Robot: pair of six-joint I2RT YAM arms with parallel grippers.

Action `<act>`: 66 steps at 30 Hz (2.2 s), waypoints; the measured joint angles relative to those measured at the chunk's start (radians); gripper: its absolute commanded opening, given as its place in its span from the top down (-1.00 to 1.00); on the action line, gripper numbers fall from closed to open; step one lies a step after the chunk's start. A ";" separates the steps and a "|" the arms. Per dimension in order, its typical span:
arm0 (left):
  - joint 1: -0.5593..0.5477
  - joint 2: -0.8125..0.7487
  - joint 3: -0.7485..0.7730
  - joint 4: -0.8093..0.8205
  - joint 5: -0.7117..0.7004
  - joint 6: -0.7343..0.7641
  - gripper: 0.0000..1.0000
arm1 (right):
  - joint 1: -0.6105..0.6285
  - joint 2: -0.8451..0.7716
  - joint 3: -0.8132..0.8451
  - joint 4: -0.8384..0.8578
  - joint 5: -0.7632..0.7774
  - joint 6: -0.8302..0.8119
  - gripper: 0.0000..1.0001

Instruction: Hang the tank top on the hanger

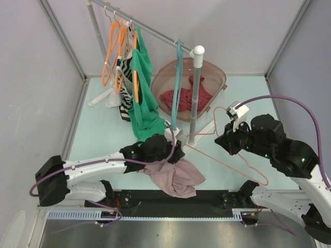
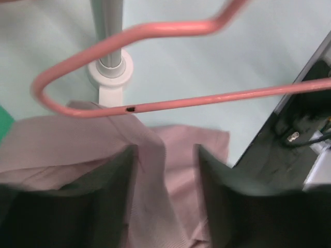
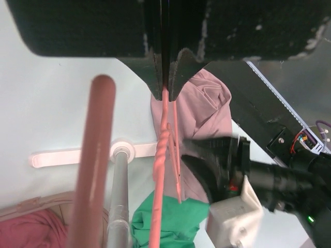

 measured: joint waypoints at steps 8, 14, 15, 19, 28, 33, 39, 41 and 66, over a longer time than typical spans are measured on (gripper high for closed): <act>-0.010 -0.151 -0.019 -0.073 -0.053 0.025 -0.99 | 0.000 0.013 -0.002 0.003 0.001 -0.001 1.00; 0.177 -0.341 -0.048 -0.237 -0.117 0.031 -0.99 | 0.000 0.015 -0.021 0.024 -0.011 -0.002 1.00; 0.210 -0.335 -0.056 -0.268 -0.139 0.023 -0.99 | 0.000 0.015 -0.028 0.034 -0.017 -0.002 1.00; 0.265 -0.230 -0.081 -0.371 -0.178 -0.032 -0.97 | 0.000 0.018 -0.057 0.061 -0.043 -0.002 1.00; 0.301 -0.146 -0.188 -0.455 -0.214 -0.123 -0.77 | 0.000 0.013 -0.095 0.091 -0.084 -0.002 1.00; 0.312 -0.146 -0.224 -0.424 -0.236 -0.138 -0.47 | 0.000 -0.001 -0.116 0.118 -0.108 -0.002 1.00; 0.354 -0.123 -0.247 -0.383 -0.237 -0.146 0.26 | 0.000 -0.005 -0.127 0.124 -0.141 -0.005 1.00; 0.368 -0.108 -0.247 -0.371 -0.238 -0.151 0.77 | 0.000 -0.008 -0.137 0.128 -0.159 -0.005 1.00; 0.380 -0.385 -0.129 -0.550 -0.119 -0.153 1.00 | 0.045 0.119 -0.327 0.421 -0.324 0.008 1.00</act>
